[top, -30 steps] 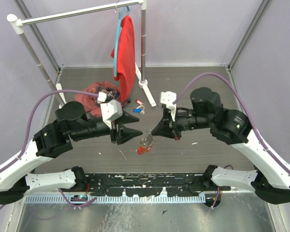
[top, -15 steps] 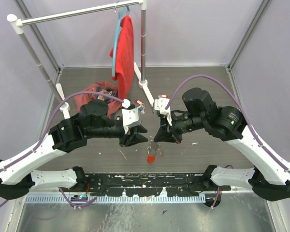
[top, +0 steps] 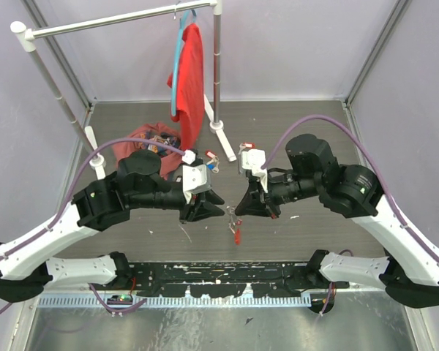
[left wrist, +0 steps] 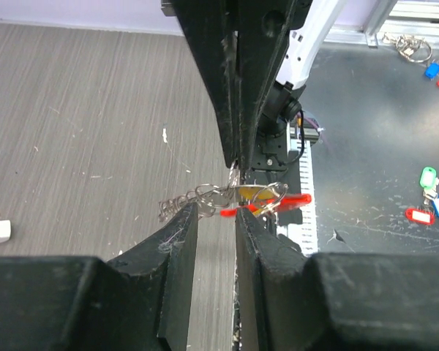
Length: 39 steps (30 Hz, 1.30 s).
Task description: Put the keys on the keyring
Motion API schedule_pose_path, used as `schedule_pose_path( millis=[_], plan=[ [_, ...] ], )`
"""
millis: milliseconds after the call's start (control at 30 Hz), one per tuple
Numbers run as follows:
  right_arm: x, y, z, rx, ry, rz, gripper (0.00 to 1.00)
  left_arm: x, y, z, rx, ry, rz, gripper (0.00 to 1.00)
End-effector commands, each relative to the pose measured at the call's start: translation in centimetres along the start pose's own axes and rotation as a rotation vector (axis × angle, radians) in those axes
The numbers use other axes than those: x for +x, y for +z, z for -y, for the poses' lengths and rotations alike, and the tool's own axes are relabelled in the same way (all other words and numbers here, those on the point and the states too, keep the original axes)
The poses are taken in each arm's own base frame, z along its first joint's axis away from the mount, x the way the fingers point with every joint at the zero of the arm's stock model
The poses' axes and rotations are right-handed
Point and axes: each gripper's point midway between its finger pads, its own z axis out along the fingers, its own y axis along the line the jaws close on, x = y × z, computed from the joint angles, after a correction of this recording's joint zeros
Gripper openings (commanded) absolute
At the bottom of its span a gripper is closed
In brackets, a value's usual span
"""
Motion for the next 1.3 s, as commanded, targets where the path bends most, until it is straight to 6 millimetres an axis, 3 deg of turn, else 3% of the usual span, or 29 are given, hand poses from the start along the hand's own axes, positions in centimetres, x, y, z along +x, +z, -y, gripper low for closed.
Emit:
schedule_pose_path(
  millis=[0, 400, 867, 1267],
  plan=[
    [-3.4, -1.4, -1.1, -0.009, -0.117, 0.136, 0.01, -1.8, -0.5, 0.1, -0.019, -0.011, 0.102, 0.34],
    [-3.9, -1.6, -1.3, -0.016, -0.13, 0.156, 0.01, -3.8, -0.5, 0.7, 0.011, -0.041, 0.209, 0.33],
    [-4.0, -2.0, -1.7, -0.013, -0.136, 0.18, 0.01, -2.9, 0.7, 1.5, 0.08, -0.074, 0.168, 0.35],
    [-3.8, -1.6, -1.5, -0.021, -0.13, 0.174, 0.01, -3.6, 0.8, 1.7, 0.095, -0.076, 0.185, 0.22]
  ],
)
